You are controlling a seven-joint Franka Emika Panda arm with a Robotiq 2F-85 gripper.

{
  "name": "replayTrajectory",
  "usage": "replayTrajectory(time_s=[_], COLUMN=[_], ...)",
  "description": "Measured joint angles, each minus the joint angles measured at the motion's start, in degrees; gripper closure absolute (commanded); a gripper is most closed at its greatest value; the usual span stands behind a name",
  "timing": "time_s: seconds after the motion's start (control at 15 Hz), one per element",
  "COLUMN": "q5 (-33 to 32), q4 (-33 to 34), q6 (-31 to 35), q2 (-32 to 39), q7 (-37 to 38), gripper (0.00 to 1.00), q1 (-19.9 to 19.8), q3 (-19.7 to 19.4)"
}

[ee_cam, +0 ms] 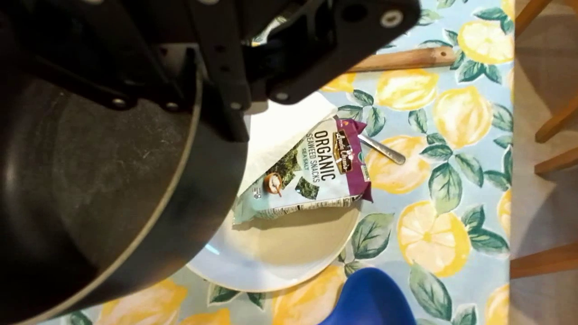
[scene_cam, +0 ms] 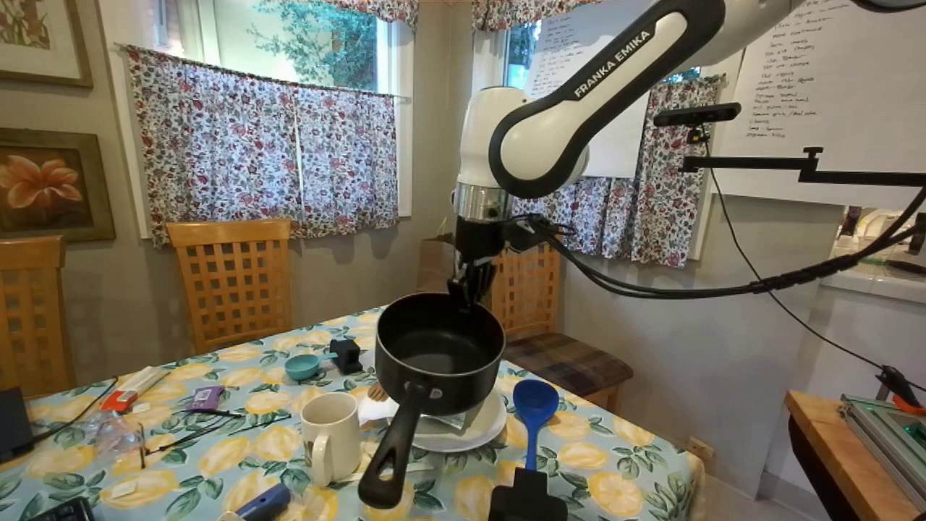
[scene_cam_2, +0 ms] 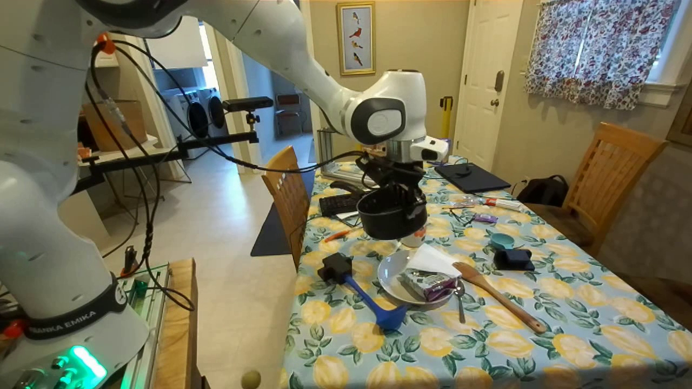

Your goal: Put the black pot on the table.

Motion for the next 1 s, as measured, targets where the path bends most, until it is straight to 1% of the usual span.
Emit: replayTrajectory(time_s=[0.27, 0.33, 0.47, 0.53, 0.73, 0.87, 1.0], q5=[11.08, 14.05, 14.02, 14.01, 14.01, 14.18, 14.25], q4=[-0.81, -1.18, -1.3, -1.3, -1.33, 0.35, 5.53], q6=[0.4, 0.8, 0.83, 0.83, 0.83, 0.44, -1.85], q2=[0.27, 0.28, 0.66, 0.89, 1.47, 2.94, 6.14], q7=[-2.84, -3.7, -4.1, -4.1, -4.01, 0.58, 5.95], gripper=[0.98, 0.93, 0.93, 0.98, 0.98, 0.98, 0.98], q1=[-5.55, -6.94, -7.37, -7.22, -6.6, -6.21, -6.01], q3=[2.02, 2.53, 2.15, 2.11, 2.1, 1.87, 0.99])
